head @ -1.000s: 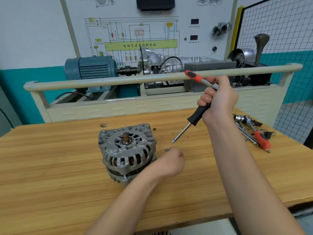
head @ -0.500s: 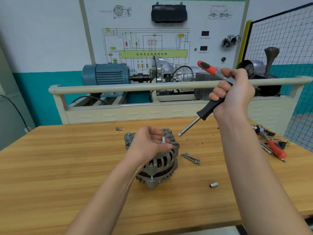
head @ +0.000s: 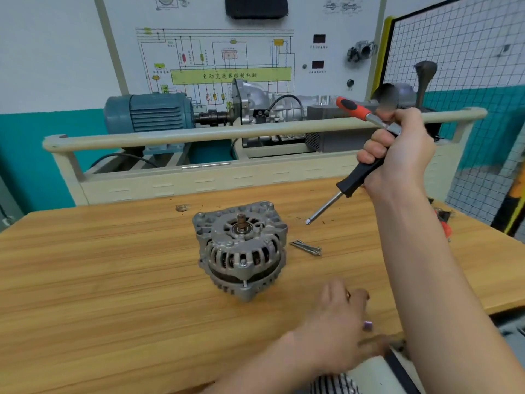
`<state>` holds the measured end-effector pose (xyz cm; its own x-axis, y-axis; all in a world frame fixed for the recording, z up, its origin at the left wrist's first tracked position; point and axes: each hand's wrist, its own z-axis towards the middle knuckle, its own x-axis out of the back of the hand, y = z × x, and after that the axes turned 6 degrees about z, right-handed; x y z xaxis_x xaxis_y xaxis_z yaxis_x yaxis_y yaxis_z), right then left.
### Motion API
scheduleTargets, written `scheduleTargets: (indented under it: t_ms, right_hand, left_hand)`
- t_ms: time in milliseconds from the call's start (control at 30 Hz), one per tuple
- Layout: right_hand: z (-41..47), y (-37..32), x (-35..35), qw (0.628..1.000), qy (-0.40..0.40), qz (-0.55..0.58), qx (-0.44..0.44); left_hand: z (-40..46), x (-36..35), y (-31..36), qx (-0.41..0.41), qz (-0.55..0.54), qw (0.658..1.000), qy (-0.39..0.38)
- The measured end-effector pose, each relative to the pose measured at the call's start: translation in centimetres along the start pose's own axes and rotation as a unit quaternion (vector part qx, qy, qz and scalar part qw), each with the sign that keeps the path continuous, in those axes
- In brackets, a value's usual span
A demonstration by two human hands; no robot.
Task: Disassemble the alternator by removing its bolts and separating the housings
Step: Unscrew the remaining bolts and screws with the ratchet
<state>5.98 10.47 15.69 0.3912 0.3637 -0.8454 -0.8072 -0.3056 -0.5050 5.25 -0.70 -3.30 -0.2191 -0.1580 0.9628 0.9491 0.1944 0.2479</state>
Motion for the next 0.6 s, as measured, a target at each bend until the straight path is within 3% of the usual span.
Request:
scheduleTargets:
  t_ms: [33, 100, 300, 467, 600]
  right_hand:
    - [-0.1, -0.2, 0.1, 1.000, 0.005, 0.002, 0.003]
    - [0.1, -0.7, 0.4, 1.000, 0.001, 0.002, 0.007]
    - [0.9, -0.9, 1.0, 1.000, -0.009, -0.017, -0.002]
    - [1.7, -0.3, 1.3, 1.000, -0.010, -0.020, -0.018]
    - [2.3, 0.3, 1.6, 0.999, -0.010, -0.023, -0.028]
  left_hand:
    - [0.9, -2.5, 0.6, -0.022, 0.098, 0.995, 0.011]
    - [2.4, -4.8, 1.0, -0.039, 0.189, 0.981, 0.021]
    - [3.5, -5.6, -0.2, -0.035, 0.167, 0.984, 0.048]
    - [4.4, -2.8, -3.2, 0.085, 0.140, 0.986, -0.006]
    - [6.0, -2.2, -5.1, 0.145, 0.134, 0.980, 0.006]
